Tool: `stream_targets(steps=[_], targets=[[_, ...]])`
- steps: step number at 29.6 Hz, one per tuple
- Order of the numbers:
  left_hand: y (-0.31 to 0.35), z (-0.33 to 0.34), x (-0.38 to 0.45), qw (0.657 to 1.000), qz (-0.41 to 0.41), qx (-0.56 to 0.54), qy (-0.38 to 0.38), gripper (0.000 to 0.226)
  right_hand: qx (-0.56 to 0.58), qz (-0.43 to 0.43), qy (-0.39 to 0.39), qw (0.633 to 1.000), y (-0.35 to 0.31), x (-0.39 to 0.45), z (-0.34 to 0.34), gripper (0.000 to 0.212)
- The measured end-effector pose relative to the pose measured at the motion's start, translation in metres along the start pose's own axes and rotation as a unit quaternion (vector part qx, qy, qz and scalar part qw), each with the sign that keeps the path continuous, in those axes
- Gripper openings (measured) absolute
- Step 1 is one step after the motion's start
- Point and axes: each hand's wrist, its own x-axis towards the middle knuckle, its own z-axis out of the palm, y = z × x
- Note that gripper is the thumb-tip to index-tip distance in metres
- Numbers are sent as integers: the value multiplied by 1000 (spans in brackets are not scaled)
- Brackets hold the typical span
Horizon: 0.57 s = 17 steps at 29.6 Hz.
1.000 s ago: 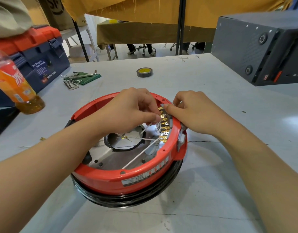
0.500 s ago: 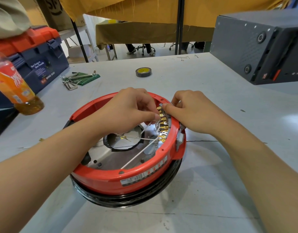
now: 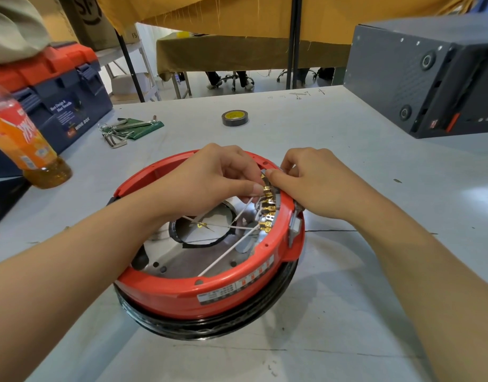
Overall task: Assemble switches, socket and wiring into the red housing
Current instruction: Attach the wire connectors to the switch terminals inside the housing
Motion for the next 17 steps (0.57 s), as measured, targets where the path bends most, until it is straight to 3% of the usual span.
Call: stream_targets(steps=[5,17], targets=[[-1,-5,-2,1000,0,8,-24,17,1,1,-1,1000,1,1,1,41],[-1,-2,-5,985,83,147,24,12,-5,-3,1,1000,2,1,1,42]])
